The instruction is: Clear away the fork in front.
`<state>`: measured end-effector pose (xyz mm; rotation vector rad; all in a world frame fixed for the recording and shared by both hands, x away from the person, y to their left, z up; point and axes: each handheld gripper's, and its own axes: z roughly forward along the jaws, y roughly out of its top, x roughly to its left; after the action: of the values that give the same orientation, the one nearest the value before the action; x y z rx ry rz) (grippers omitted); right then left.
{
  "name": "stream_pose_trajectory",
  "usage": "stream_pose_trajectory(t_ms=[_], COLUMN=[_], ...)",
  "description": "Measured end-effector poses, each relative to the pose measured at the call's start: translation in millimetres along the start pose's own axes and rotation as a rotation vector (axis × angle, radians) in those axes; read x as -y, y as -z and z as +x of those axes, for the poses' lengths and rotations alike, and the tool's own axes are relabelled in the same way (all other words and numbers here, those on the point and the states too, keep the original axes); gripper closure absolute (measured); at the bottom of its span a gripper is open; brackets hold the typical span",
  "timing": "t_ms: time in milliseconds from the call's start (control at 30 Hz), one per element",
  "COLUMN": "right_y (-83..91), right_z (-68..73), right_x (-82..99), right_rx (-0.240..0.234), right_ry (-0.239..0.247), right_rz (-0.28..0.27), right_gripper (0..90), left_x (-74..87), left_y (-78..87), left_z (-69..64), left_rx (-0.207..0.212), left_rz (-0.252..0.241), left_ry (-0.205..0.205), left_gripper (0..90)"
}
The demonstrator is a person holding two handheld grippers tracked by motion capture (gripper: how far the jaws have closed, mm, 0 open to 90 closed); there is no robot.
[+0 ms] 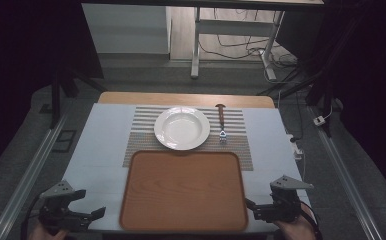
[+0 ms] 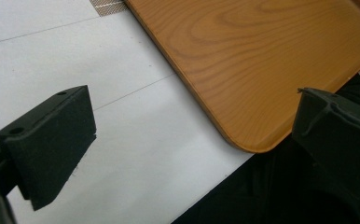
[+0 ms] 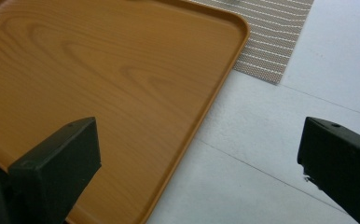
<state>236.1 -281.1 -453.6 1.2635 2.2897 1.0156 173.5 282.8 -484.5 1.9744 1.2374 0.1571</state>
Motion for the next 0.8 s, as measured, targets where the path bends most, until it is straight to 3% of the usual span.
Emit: stream_pose_trajectory(t_ms=[400,800], right_y=[-0.5,-3.9], right_z=[3.9,3.6], right_x=[-4.7,-12.6], right_rx=[-0.058,-0.092], right_ry=[0.046,0.029], right_rz=[-0.009,-0.021], right_gripper=[0.0,0.0], left_x=[-0.1,-0.2], left_y=[-0.2,-0.4], left_z=[0.4,0.8], left_rx=[0.001,0.0], left_rz=[0.003,0.005], left_ry=[0.002,0.003], left_gripper=[0.0,0.0])
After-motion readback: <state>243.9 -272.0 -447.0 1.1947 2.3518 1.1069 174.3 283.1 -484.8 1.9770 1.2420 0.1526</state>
